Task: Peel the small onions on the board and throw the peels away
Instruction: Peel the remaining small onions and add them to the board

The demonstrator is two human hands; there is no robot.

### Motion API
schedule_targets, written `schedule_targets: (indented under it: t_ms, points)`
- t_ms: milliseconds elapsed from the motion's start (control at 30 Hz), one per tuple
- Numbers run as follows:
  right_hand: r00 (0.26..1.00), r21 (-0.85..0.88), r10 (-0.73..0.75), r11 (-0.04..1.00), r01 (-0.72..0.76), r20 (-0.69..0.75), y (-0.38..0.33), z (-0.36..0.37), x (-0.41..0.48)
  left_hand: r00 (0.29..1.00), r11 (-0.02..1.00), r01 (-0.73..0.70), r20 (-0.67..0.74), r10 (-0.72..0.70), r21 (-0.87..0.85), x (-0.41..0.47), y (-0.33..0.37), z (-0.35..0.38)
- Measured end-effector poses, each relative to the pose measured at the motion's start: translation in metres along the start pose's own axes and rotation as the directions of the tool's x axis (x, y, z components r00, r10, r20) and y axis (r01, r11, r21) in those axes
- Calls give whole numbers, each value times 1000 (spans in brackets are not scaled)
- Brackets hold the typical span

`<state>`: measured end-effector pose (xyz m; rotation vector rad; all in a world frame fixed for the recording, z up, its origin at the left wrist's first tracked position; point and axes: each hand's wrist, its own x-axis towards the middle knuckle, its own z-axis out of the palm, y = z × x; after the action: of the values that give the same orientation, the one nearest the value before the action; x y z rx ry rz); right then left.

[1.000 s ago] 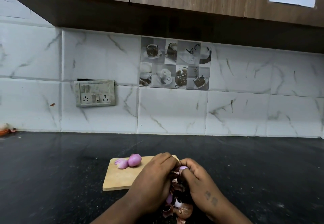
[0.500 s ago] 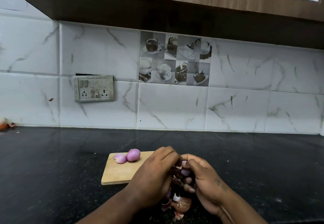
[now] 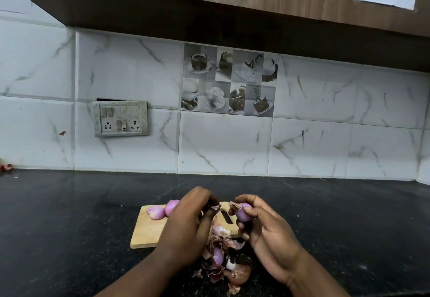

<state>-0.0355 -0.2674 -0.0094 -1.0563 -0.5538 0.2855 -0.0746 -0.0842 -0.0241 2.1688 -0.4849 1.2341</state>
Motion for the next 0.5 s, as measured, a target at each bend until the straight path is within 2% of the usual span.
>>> schedule_targets:
  t_ms: [133, 300, 500]
  points:
    - [998, -78, -67, 995, 67, 1, 0, -3, -2, 991, 991, 72, 102, -83, 110, -1, -5, 6]
    - [994, -135, -85, 988, 75, -70, 1, -4, -3, 987, 979, 85, 116, -108, 188, -1, -2, 9]
    - [992, -251, -111, 964, 91, -64, 2, -6, -5, 992, 989, 92, 81, -101, 116, 0, 3, 7]
